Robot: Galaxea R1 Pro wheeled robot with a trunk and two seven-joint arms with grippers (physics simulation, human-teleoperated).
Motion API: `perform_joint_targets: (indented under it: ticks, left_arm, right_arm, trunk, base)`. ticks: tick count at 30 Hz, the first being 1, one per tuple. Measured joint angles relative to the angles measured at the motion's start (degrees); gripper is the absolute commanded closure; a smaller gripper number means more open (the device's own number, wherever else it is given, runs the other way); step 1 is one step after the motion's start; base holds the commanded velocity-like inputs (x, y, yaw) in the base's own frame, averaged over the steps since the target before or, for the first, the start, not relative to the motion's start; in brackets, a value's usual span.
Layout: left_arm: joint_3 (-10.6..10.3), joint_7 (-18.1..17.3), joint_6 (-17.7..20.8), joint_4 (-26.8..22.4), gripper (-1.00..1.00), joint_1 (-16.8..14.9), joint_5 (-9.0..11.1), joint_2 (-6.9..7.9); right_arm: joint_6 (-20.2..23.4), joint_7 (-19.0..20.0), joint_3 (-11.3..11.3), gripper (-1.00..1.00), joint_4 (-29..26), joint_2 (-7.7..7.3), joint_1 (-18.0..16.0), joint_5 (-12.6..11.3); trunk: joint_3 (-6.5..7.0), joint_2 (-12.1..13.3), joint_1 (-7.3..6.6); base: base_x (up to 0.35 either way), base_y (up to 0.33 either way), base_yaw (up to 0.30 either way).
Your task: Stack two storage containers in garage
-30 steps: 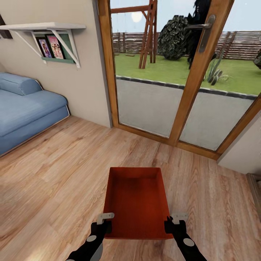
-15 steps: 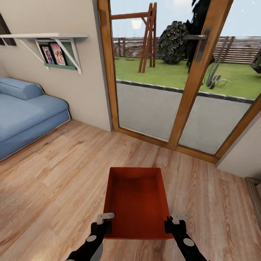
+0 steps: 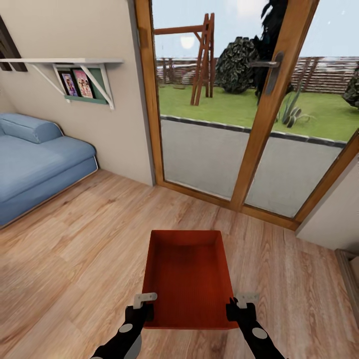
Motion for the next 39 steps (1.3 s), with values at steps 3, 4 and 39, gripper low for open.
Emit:
perform_joint_targets:
  ticks: [3,4,39]
  left_arm:
    - [0.0,0.0,0.0,0.0,1.0,0.0,0.0,0.0]
    - [0.0,0.0,0.0,0.0,1.0,0.0,0.0,0.0]
    - [0.1,0.0,0.0,0.0,1.0,0.0,-0.1,0.0]
  right_arm:
    - [0.0,0.0,0.0,1.0,0.0,0.0,0.0,0.0]
    - [0.0,0.0,0.0,1.0,0.0,0.0,0.0,0.0]
    - [-0.1,0.0,0.1,1.0,0.0,-0.01,0.0,0.0]
  trunk:
    - [0.8,1.2,-0.66]
    - [1.07,1.6,-0.88]
    - [10.4,15.6,-8.57]
  base:
    - [0.0,0.0,0.0]
    - [0.0,0.0,0.0]
    - [0.0,0.0,0.0]
